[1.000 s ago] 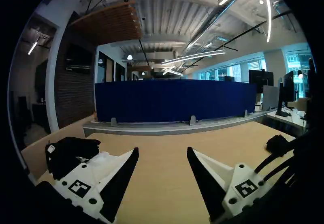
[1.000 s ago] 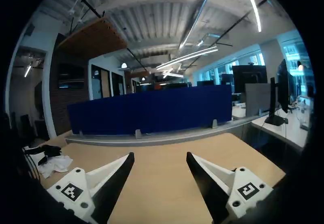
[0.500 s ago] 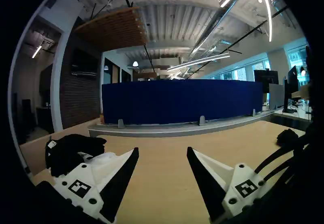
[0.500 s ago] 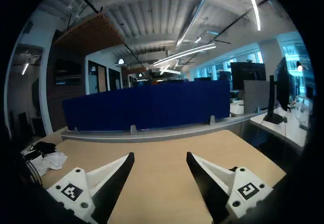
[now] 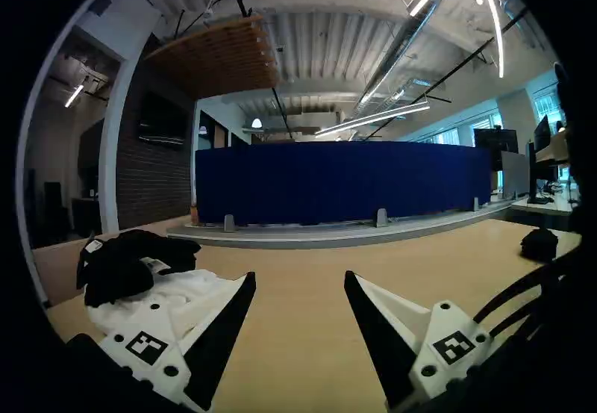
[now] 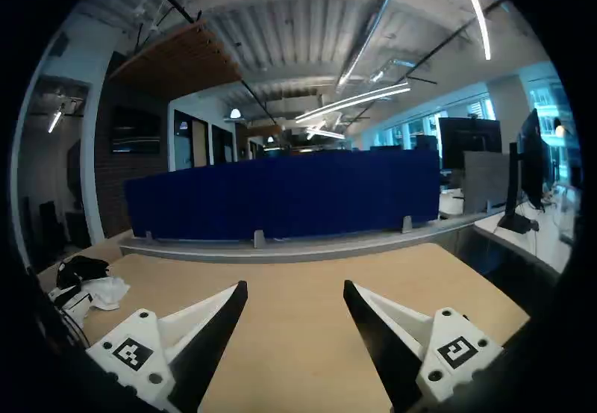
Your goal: Fold towel
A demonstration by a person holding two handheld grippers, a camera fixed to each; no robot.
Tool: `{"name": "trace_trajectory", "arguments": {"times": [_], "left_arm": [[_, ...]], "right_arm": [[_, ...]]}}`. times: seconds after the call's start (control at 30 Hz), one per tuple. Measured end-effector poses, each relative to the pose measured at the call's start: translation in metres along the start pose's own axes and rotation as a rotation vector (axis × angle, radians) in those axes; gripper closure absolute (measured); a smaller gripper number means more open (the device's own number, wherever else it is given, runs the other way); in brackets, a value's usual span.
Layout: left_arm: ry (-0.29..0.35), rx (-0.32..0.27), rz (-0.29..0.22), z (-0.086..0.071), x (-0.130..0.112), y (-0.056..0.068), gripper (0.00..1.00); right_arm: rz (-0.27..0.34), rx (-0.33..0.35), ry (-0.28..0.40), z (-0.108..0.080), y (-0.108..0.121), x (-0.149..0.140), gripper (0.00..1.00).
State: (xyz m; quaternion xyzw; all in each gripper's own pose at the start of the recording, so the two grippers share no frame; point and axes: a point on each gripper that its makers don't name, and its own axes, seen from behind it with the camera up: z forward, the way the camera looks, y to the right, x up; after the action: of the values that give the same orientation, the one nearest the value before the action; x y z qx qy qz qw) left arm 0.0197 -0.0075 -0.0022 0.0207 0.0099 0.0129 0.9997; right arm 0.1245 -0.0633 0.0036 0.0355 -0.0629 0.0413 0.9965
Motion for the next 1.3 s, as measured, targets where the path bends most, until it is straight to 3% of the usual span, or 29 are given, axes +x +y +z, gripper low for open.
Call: {"name": "trace_trajectory", "arguments": {"times": [0.5, 0.9, 1.3], "left_arm": [[0.001, 0.017, -0.020, 0.003, -0.013, -0.005, 0.13], [-0.018, -0.003, -0.026, 0.005, -0.021, -0.001, 0.12], [-0.021, -0.001, -0.026, 0.004, -0.021, -0.001, 0.12]], "right_arm": [[-0.007, 0.013, -0.001, 0.005, -0.006, -0.004, 0.00], [0.007, 0.021, -0.002, 0.005, -0.007, -0.005, 0.00], [0.027, 0.018, 0.034, -0.006, 0.003, 0.005, 0.00]]}}
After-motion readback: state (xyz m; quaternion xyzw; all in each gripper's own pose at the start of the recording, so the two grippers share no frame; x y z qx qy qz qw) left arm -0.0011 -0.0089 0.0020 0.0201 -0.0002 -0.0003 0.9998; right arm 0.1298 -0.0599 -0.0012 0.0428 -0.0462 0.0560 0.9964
